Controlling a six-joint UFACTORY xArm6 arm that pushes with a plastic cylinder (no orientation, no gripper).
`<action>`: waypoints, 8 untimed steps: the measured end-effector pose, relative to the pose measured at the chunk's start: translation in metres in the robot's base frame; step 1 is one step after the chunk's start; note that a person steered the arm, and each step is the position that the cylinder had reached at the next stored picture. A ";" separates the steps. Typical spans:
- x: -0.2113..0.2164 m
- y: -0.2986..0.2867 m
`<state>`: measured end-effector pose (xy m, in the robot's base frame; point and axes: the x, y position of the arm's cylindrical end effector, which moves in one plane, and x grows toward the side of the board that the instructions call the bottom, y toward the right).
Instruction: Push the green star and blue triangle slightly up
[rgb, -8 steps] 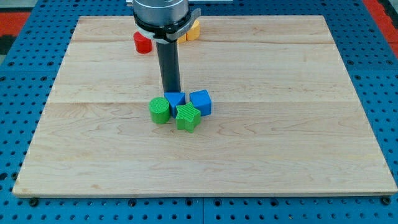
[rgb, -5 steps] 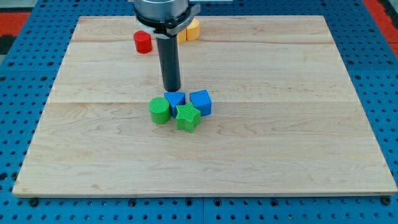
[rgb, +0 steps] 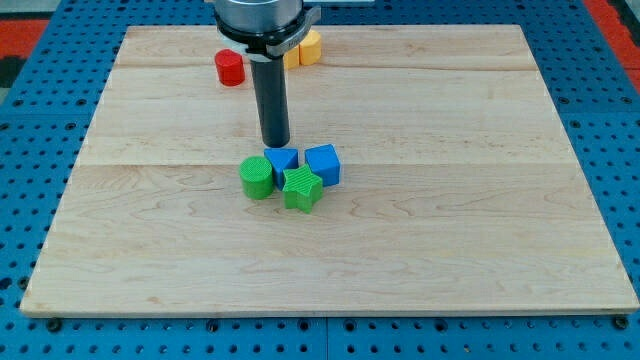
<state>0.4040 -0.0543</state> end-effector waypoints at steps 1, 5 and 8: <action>-0.030 0.030; 0.096 0.101; 0.081 0.001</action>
